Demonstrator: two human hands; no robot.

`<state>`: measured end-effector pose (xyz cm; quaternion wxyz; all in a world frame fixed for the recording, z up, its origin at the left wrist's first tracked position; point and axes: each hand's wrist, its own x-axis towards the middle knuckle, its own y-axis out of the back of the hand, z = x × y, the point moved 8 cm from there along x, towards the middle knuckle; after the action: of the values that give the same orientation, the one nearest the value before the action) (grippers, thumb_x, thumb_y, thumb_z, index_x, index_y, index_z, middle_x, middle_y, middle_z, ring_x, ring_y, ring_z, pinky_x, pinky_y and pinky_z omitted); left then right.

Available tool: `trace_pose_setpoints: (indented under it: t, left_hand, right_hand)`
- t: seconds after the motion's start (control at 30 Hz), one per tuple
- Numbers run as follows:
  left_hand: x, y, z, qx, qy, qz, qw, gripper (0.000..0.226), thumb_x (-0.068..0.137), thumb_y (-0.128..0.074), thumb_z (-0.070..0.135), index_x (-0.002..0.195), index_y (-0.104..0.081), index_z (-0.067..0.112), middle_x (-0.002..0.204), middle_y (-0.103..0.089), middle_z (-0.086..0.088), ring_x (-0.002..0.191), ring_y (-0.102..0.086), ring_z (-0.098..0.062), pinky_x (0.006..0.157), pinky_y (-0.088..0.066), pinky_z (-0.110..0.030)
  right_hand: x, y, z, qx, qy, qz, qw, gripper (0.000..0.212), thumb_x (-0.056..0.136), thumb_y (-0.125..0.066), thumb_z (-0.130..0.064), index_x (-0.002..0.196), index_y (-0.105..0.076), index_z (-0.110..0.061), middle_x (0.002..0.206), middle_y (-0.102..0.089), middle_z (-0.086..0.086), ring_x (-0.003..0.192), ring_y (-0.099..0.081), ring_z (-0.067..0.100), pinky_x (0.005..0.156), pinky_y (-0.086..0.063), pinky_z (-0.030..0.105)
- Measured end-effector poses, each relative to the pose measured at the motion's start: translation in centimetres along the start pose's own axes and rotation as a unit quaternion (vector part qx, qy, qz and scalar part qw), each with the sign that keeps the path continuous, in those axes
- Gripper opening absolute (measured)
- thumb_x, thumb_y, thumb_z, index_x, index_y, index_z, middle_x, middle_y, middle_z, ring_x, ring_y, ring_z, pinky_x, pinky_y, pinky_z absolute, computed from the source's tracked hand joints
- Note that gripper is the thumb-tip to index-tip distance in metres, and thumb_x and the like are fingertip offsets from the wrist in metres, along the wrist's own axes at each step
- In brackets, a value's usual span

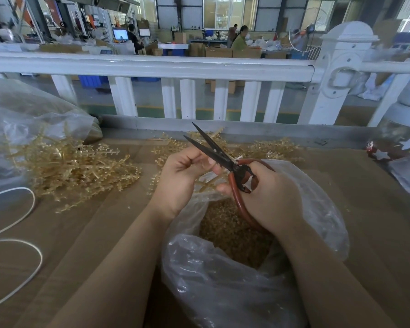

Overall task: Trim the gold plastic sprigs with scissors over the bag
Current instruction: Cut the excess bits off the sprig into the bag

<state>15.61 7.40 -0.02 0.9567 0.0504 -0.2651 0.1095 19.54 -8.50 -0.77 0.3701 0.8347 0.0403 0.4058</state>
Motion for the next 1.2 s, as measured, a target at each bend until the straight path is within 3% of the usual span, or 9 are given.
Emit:
trace_pose_setpoints:
  t: [0.13, 0.27, 0.4, 0.7, 0.87, 1.0, 1.13, 1.2]
  left_hand:
    - [0.0, -0.1, -0.2, 0.005, 0.005, -0.006, 1.000, 0.014, 0.095, -0.053, -0.006, 0.090, -0.065, -0.011, 0.075, -0.064, -0.010, 0.077, -0.063, -0.019, 0.082, -0.047, -0.029]
    - [0.0, -0.1, -0.4, -0.005, 0.006, -0.004, 1.000, 0.019, 0.090, -0.057, 0.006, 0.091, -0.066, -0.010, 0.075, -0.066, -0.008, 0.077, -0.064, -0.019, 0.082, -0.047, -0.029]
    - [0.0, -0.1, -0.3, -0.005, -0.001, -0.007, 1.000, 0.018, 0.090, -0.055, 0.006, 0.090, -0.066, -0.007, 0.075, -0.067, -0.007, 0.076, -0.064, -0.017, 0.081, -0.047, -0.027]
    - [-0.1, 0.2, -0.5, -0.002, 0.004, 0.008, 1.000, 0.015, 0.095, -0.053, -0.004, 0.092, -0.064, -0.013, 0.076, -0.064, -0.012, 0.077, -0.063, -0.020, 0.083, -0.049, -0.033]
    - [0.0, 0.5, -0.5, -0.009, 0.018, 0.027, 0.999, 0.015, 0.095, -0.053, -0.003, 0.088, -0.066, -0.003, 0.075, -0.064, -0.010, 0.075, -0.062, -0.018, 0.081, -0.048, -0.030]
    - [0.0, 0.2, -0.6, -0.003, 0.027, 0.021, 0.999, 0.017, 0.095, -0.057, 0.003, 0.081, -0.068, 0.003, 0.076, -0.066, -0.011, 0.078, -0.063, -0.016, 0.083, -0.047, -0.029]
    - [-0.1, -0.1, -0.7, -0.003, 0.023, 0.007, 1.000, 0.015, 0.094, -0.060, 0.002, 0.083, -0.070, 0.000, 0.083, -0.067, -0.021, 0.084, -0.065, -0.026, 0.086, -0.050, -0.035]
    - [0.0, -0.2, -0.8, 0.007, 0.020, 0.003, 1.000, 0.015, 0.093, -0.061, 0.003, 0.082, -0.070, -0.002, 0.084, -0.070, -0.016, 0.088, -0.065, -0.026, 0.088, -0.050, -0.036]
  right_hand:
    - [0.1, -0.1, 0.0, 0.004, -0.005, -0.006, 1.000, 0.068, 0.073, -0.043, -0.090, 0.093, -0.064, -0.030, 0.064, -0.040, -0.031, 0.059, -0.044, -0.009, 0.055, -0.042, 0.016]
    - [0.1, -0.1, 0.0, 0.008, -0.007, -0.008, 1.000, 0.074, 0.071, -0.037, -0.094, 0.094, -0.065, -0.030, 0.065, -0.041, -0.031, 0.059, -0.045, -0.006, 0.057, -0.045, 0.018]
    - [0.0, 0.1, -0.1, 0.017, -0.005, 0.000, 1.000, 0.067, 0.072, -0.042, -0.092, 0.088, -0.064, -0.030, 0.061, -0.043, -0.028, 0.057, -0.046, -0.008, 0.053, -0.040, 0.014]
    - [0.0, -0.2, 0.3, 0.003, -0.010, 0.000, 1.000, 0.070, 0.073, -0.041, -0.092, 0.080, -0.065, -0.027, 0.063, -0.057, -0.016, 0.058, -0.052, 0.000, 0.053, -0.049, 0.020]
    - [-0.1, -0.5, 0.4, 0.031, -0.015, -0.010, 0.999, 0.071, 0.074, -0.039, -0.092, 0.081, -0.067, -0.027, 0.066, -0.061, -0.017, 0.060, -0.056, 0.001, 0.056, -0.050, 0.019]
    - [-0.1, -1.2, 1.4, 0.071, -0.064, -0.040, 0.995, 0.059, 0.069, -0.051, -0.087, 0.075, -0.065, -0.030, 0.064, -0.062, -0.017, 0.062, -0.059, 0.000, 0.057, -0.045, 0.015]
    - [0.0, -1.7, 1.6, 0.106, -0.101, -0.071, 0.987, 0.049, 0.069, -0.059, -0.075, 0.077, -0.068, -0.028, 0.066, -0.065, -0.014, 0.064, -0.062, 0.003, 0.062, -0.053, 0.024]
    - [0.0, -1.8, 1.5, 0.139, -0.112, -0.079, 0.981, 0.034, 0.071, -0.065, -0.066, 0.077, -0.067, -0.033, 0.067, -0.065, -0.017, 0.068, -0.062, 0.000, 0.060, -0.049, 0.015]
